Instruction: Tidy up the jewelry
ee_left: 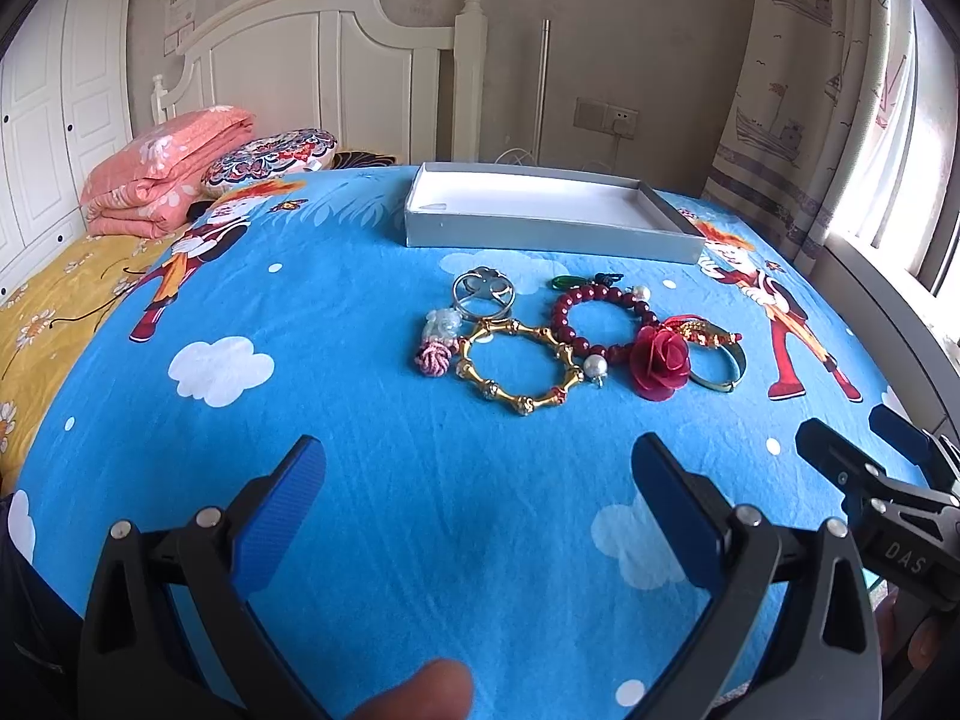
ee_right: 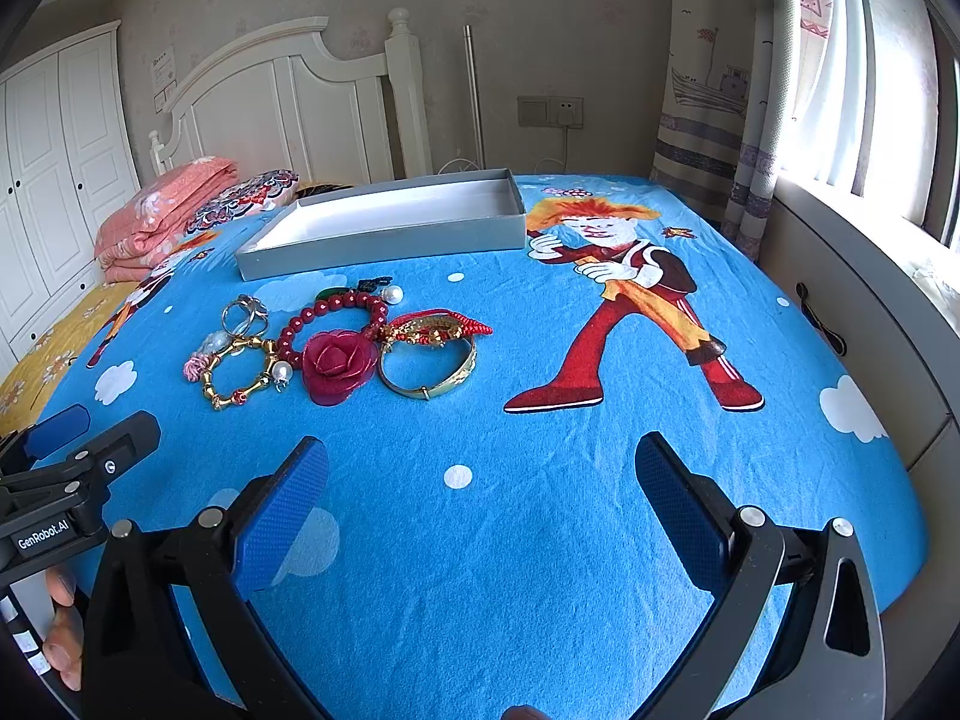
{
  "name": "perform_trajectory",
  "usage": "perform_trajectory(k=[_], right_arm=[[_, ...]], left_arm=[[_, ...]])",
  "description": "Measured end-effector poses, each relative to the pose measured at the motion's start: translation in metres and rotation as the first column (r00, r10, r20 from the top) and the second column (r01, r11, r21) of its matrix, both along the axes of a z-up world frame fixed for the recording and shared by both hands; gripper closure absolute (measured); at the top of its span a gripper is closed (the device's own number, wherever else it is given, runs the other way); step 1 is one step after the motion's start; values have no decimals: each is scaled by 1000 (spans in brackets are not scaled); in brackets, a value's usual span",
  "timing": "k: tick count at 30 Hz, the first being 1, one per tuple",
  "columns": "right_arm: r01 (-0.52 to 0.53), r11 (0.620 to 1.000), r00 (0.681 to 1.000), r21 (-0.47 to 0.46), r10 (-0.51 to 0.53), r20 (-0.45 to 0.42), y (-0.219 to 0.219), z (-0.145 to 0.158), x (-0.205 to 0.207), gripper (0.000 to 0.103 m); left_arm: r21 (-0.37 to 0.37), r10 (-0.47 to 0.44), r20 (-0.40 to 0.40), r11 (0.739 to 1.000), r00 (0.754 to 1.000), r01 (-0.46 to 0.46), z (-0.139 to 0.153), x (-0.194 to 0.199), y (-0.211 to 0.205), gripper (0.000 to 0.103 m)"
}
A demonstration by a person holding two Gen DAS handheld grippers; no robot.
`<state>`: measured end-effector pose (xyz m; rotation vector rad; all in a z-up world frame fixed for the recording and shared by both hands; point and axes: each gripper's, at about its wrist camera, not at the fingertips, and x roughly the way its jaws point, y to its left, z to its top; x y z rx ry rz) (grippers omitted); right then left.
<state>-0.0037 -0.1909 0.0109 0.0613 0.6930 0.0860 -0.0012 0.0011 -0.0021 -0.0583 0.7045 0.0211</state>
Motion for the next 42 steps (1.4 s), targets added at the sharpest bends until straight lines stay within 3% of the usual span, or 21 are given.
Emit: perform_trajectory(k=[42], right_arm=[[1, 1000, 1000, 3, -1, 8, 0, 0, -1, 7]], left_arm=[[4, 3, 10, 1000, 1000, -3, 5, -1, -3, 4]])
